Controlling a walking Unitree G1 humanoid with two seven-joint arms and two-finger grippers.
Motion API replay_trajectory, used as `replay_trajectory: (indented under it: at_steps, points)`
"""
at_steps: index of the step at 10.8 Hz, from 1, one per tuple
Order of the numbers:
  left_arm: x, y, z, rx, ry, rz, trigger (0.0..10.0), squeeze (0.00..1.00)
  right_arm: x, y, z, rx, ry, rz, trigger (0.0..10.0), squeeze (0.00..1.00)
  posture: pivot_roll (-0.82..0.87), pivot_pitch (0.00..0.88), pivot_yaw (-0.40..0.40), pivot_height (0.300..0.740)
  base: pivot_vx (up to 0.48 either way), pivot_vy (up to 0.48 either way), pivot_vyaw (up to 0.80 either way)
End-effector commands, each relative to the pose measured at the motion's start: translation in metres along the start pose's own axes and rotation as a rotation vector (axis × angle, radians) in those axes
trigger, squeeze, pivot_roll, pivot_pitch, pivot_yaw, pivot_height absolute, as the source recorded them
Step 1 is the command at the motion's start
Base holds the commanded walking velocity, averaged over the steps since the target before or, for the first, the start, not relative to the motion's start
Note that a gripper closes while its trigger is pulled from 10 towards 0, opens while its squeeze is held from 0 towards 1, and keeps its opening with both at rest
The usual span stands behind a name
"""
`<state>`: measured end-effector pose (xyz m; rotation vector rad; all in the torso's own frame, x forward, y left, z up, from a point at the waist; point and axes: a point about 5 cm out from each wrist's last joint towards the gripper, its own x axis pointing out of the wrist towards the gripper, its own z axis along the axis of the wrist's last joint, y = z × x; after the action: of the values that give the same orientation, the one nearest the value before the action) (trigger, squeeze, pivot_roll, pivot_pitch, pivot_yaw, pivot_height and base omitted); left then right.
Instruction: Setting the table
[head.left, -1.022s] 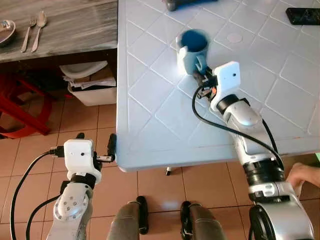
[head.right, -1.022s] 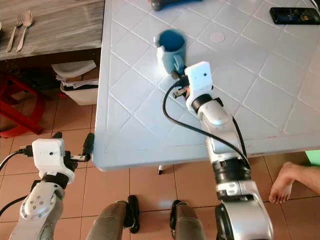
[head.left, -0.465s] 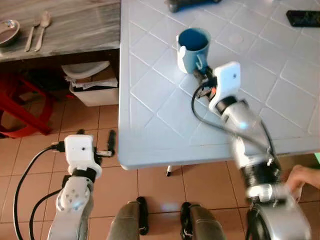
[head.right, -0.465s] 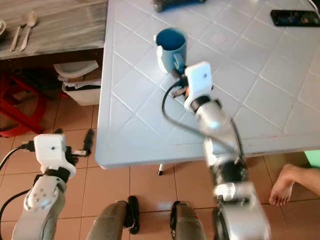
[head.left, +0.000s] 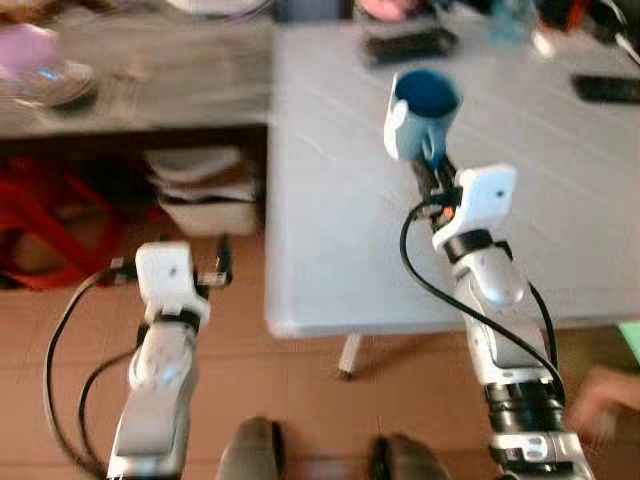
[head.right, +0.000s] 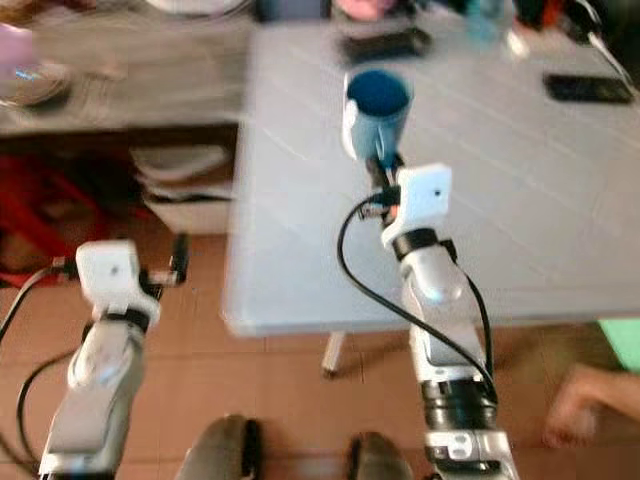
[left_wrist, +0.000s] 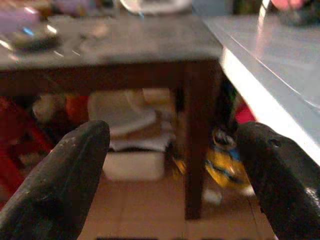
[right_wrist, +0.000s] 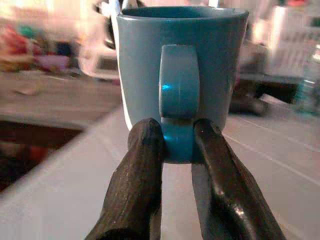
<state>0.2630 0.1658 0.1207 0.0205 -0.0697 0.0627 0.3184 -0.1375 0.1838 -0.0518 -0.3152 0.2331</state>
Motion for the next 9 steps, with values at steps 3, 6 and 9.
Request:
replay_trajectory:
  at_steps: [3, 6, 9]
  points:
    - [0.006, 0.005, -0.003, 0.022, -0.011, 0.044, 10.0, 0.0, 0.01, 0.007, 0.015, -0.003, -0.062, 0.021, 10.0, 0.0, 0.01, 0.051, 0.043, 0.74, 0.0, 0.48, 0.0]
    - [0.008, 0.006, 0.004, 0.034, -0.054, 0.049, 10.0, 0.0, 0.005, 0.011, 0.011, -0.015, -0.05, 0.032, 10.0, 0.0, 0.01, 0.069, 0.054, 0.74, 0.0, 0.471, 0.0]
    - [0.013, 0.008, 0.009, 0.051, -0.068, 0.057, 10.0, 0.0, 0.002, 0.008, 0.011, -0.022, -0.052, 0.016, 10.0, 0.0, 0.0, 0.074, 0.058, 0.74, 0.369, 0.214, 0.0]
